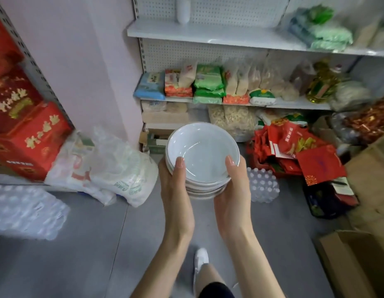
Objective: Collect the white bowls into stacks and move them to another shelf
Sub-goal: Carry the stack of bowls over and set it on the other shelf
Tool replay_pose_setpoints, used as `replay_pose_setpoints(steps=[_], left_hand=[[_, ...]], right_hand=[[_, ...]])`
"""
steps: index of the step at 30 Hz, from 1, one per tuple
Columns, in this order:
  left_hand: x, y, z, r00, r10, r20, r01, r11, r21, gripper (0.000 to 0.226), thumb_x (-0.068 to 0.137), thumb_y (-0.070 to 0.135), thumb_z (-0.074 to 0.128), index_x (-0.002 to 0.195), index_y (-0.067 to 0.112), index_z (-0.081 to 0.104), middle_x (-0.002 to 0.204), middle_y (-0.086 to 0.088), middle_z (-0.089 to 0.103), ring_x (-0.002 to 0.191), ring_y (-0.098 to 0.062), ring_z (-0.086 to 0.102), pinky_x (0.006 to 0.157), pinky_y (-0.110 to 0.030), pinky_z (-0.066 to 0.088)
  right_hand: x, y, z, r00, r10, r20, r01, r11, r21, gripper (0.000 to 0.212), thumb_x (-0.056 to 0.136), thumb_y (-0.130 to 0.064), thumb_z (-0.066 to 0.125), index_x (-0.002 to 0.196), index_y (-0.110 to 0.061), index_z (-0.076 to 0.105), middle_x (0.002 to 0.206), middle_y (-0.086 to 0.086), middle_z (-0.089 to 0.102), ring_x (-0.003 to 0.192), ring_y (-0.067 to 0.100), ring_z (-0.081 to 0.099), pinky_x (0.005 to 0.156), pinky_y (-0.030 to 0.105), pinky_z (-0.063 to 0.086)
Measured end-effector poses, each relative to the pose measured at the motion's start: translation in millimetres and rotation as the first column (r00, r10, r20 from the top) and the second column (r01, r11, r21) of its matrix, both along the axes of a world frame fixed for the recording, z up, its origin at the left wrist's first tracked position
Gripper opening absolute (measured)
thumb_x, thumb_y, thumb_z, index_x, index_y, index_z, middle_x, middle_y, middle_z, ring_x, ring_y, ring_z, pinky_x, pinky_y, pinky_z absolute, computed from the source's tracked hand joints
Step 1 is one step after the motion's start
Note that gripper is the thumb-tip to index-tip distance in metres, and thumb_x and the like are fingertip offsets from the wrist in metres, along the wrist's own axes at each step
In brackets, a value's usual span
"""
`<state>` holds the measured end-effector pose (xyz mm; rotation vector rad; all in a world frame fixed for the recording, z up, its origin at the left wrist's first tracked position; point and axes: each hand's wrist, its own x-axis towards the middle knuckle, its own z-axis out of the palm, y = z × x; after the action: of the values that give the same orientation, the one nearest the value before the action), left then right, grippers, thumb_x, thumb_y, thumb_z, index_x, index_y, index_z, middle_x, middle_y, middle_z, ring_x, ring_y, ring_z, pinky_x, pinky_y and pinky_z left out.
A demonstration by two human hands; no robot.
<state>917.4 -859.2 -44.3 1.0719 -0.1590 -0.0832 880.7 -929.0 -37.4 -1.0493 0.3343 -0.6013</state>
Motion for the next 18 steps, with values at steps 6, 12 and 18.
replay_pose_setpoints(steps=[6,12,18], left_hand=[[103.7,-95.7,-12.0,1.000,-0.015,-0.018,0.016,1.000,0.021,0.054,0.074,0.056,0.054,0.119,0.026,0.056,0.125,0.001,0.063,0.121,-0.016,0.057,0.108,-0.046,0.040],[231.3,-211.6,7.7,0.999,-0.002,0.055,0.000,1.000,0.022,0.060,0.076,0.054,0.053,0.126,0.020,0.055,0.127,-0.001,0.062,0.122,-0.017,0.056,0.108,-0.049,0.039],[337.6,-293.0,19.7,1.000,-0.017,0.026,0.018,0.999,-0.034,0.060,0.076,0.054,0.055,0.127,0.022,0.054,0.130,-0.003,0.061,0.124,-0.022,0.054,0.108,-0.053,0.038]], right_hand=[[104.7,-95.9,-17.2,1.000,-0.013,0.016,0.013,0.999,0.037,0.049,0.080,-0.036,0.059,0.126,-0.018,0.055,0.125,0.004,0.064,0.119,0.020,0.059,0.101,0.040,0.045],[233.8,-213.1,0.8,0.997,-0.014,0.075,0.013,1.000,0.025,0.046,0.080,-0.037,0.060,0.123,-0.021,0.058,0.126,0.004,0.064,0.120,0.021,0.058,0.099,0.038,0.045],[340.0,-296.6,14.7,0.997,0.036,0.070,-0.036,0.999,-0.005,0.053,0.076,-0.038,0.062,0.126,-0.020,0.057,0.128,0.006,0.062,0.121,0.022,0.057,0.103,0.042,0.044]])
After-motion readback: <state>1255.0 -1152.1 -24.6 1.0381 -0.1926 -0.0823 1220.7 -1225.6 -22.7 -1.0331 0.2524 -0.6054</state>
